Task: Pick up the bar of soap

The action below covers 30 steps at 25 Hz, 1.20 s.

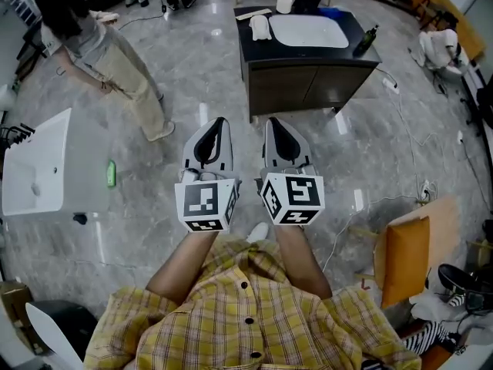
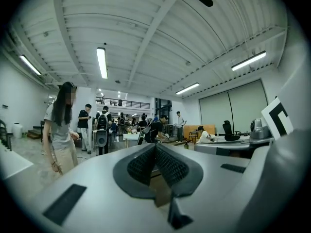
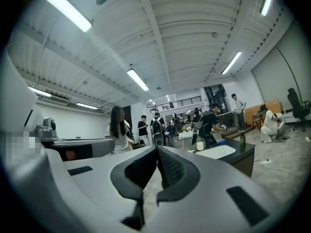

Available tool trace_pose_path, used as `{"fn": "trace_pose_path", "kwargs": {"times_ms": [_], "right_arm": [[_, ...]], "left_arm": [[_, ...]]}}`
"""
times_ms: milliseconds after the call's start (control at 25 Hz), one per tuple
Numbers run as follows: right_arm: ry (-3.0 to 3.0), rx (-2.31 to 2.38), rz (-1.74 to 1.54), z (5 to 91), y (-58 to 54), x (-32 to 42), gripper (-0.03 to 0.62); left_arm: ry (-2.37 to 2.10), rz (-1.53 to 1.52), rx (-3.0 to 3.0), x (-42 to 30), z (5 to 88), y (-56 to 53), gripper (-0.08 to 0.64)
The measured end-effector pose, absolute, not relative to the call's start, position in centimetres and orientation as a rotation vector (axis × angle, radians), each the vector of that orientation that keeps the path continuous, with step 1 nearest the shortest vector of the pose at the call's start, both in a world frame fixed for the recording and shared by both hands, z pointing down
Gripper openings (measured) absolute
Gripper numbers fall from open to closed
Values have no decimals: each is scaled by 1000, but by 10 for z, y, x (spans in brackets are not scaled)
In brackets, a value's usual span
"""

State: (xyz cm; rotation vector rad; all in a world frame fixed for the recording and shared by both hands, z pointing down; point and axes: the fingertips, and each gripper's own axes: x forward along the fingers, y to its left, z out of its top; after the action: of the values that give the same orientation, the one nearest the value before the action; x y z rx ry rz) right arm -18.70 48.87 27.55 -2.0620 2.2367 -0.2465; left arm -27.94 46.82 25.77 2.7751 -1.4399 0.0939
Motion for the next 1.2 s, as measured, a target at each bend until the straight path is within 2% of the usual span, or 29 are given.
{"fn": "trace_pose_path", "kwargs": {"times_ms": [360, 1200], "right_arm": [[2251, -2082, -300, 295, 418, -168, 20], [2136, -2284, -348, 296, 123, -98, 20]], "left_arm": [[-1449, 103, 2743, -258, 275, 392, 12], [-1224, 136, 2756, -185, 286, 87, 12]]}}
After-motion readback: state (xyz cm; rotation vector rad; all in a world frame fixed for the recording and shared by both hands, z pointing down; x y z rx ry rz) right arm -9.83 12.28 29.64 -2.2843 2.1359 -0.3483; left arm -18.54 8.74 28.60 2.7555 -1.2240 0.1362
